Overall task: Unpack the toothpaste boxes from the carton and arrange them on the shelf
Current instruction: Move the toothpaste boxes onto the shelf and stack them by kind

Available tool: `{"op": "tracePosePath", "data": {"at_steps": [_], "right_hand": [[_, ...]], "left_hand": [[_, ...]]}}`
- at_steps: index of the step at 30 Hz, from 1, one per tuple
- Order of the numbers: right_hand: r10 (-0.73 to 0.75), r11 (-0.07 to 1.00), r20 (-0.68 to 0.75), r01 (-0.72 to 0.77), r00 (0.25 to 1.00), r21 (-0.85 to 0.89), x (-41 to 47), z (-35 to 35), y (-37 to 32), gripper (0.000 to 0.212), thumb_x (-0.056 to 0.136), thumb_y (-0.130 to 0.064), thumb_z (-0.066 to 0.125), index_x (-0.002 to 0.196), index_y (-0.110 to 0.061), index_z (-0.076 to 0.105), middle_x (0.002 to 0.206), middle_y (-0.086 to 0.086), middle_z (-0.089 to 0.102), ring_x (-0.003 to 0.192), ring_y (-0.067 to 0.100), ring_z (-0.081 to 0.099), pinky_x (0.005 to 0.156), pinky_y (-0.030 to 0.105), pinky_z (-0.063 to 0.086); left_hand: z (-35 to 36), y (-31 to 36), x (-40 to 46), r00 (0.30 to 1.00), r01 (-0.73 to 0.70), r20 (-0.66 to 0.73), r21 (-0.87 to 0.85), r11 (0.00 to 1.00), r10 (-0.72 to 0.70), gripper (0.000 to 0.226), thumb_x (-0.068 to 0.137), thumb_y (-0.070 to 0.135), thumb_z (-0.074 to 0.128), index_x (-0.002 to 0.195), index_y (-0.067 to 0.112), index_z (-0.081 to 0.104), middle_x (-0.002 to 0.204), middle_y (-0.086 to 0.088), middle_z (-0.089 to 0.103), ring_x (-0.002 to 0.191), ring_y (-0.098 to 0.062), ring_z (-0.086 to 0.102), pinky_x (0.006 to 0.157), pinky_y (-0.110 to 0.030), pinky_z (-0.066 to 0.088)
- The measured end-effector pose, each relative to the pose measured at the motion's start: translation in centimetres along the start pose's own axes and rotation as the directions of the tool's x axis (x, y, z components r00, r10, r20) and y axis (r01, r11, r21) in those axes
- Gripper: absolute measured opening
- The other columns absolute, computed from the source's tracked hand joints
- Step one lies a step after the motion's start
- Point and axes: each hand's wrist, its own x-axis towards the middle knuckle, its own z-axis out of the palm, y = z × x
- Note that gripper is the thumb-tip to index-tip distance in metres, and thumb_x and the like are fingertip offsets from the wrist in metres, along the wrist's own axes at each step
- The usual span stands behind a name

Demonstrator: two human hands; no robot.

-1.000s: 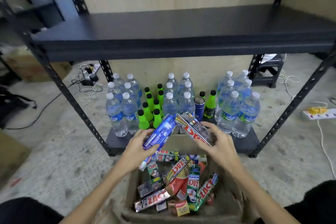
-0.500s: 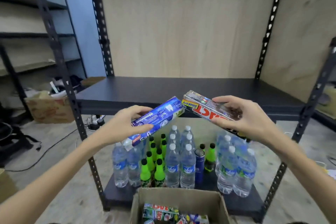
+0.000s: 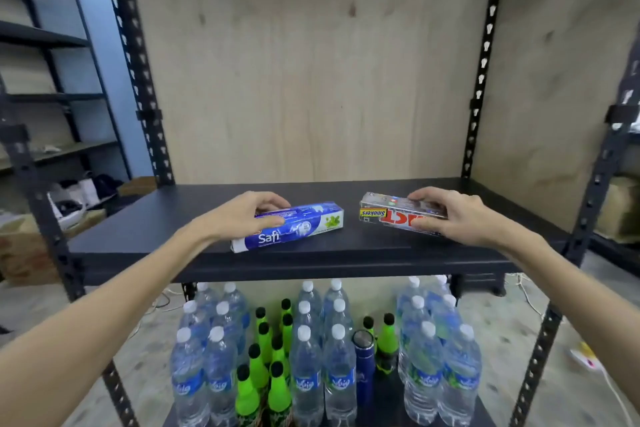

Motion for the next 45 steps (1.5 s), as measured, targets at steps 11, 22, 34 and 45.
{"op": "tracePosePath", "data": {"at_steps": [11, 22, 34, 45], "right_hand": [[0.002, 0.981, -0.084, -0.018, 0.996, -0.194, 5.5, 2.5, 5.8, 0.045, 0.096, -0.053, 0.055, 0.139, -0.052, 0.041, 0.136, -0.012, 0.048, 0.131, 0.016, 0.031, 0.103, 0.045, 0.019], [0.015, 0.999, -0.174, -0.024, 0.985, -0.049, 14.2, 5.9, 9.0, 0.046, 0.097, -0.04, 0.06, 0.141, -0.047, 0.046, 0.118, -0.006, 0.033, 0.125, 0.018, 0.027, 0.104, 0.037, 0.016], [0.053, 0.996, -0.258, -0.032, 0.965, 0.086, 21.5, 10.3, 12.6, 0.045, 0.086, -0.035, 0.076, 0.124, -0.025, 0.053, 0.115, -0.006, 0.045, 0.111, 0.015, 0.035, 0.092, 0.032, 0.033], [0.045, 0.999, -0.37, -0.039, 0.928, 0.025, 21.3, 8.6, 11.2, 0.053, 0.09, -0.035, 0.071, 0.136, -0.016, 0.049, 0.132, 0.003, 0.048, 0.122, 0.021, 0.038, 0.105, 0.036, 0.036]], "left_hand": [[4.7, -0.5, 5.4, 0.988, -0.06, -0.107, 0.422, 0.905, 0.115, 0.06, 0.089, 0.075, 0.039, 0.144, 0.051, 0.04, 0.134, 0.02, 0.044, 0.123, -0.004, 0.043, 0.102, -0.035, 0.03], [7.3, -3.3, 16.7, 0.93, 0.054, -0.35, 0.434, 0.899, 0.113, 0.045, 0.089, 0.063, 0.053, 0.129, 0.04, 0.055, 0.126, 0.019, 0.063, 0.122, -0.01, 0.045, 0.097, -0.033, 0.026], [8.9, -8.4, 24.0, 0.88, 0.147, -0.475, 0.218, 0.965, -0.026, 0.048, 0.075, 0.046, 0.083, 0.114, 0.026, 0.063, 0.109, 0.011, 0.052, 0.113, -0.02, 0.051, 0.098, -0.037, 0.042], [8.3, -6.5, 23.9, 0.852, 0.13, -0.521, 0.287, 0.949, 0.041, 0.063, 0.079, 0.044, 0.079, 0.13, 0.018, 0.054, 0.127, 0.002, 0.051, 0.123, -0.023, 0.043, 0.106, -0.034, 0.035]]}}
